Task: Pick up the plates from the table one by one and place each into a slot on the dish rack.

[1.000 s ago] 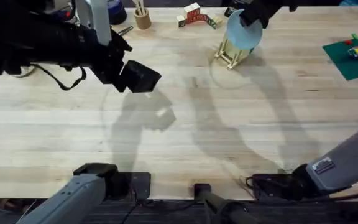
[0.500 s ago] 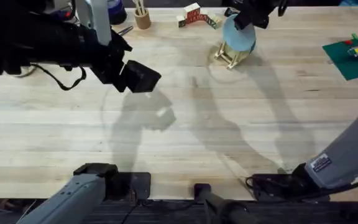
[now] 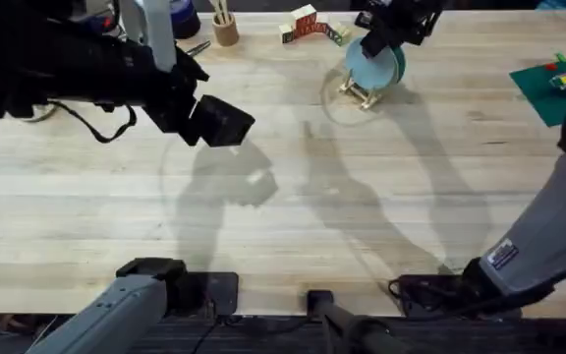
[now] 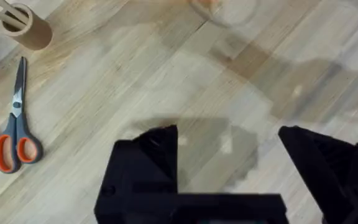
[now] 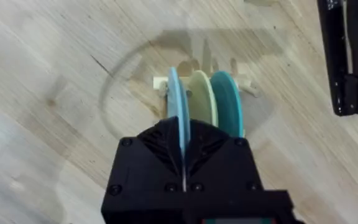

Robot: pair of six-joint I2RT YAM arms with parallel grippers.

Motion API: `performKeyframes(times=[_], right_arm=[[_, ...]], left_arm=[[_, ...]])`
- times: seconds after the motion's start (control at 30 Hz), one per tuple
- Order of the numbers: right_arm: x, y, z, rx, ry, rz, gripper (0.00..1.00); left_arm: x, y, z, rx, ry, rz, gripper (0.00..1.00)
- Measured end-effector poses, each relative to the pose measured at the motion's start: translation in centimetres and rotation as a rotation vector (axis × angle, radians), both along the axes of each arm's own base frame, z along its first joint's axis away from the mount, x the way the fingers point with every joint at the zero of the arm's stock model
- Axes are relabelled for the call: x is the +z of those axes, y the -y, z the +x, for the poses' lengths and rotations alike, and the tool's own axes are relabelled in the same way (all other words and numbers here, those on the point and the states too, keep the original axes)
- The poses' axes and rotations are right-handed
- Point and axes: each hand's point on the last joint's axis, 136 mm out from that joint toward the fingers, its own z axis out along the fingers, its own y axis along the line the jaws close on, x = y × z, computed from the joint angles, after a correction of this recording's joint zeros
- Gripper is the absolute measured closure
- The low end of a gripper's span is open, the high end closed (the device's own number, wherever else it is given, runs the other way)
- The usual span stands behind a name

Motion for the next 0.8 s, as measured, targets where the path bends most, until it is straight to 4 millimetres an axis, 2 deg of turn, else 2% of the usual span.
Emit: performKeyframes(times=[0.2,0.6,0.8], right_arm=[[0.00,-0.02,-0.01,0.000,0.000,0.000,0.973],[-0.01,-0.01,-0.06,-0.001,-0.002,0.000,0.866],[-0.02,0.00,-0.09,-0.006,-0.005,0.001,0.860]], left_arm=[[0.00,0.00,0.00,0.000,0.000,0.000,0.008],[0.00,0.00,0.01,0.000,0.000,0.000,0.008],[0.00,0.00,0.00,0.000,0.000,0.000,0.008]])
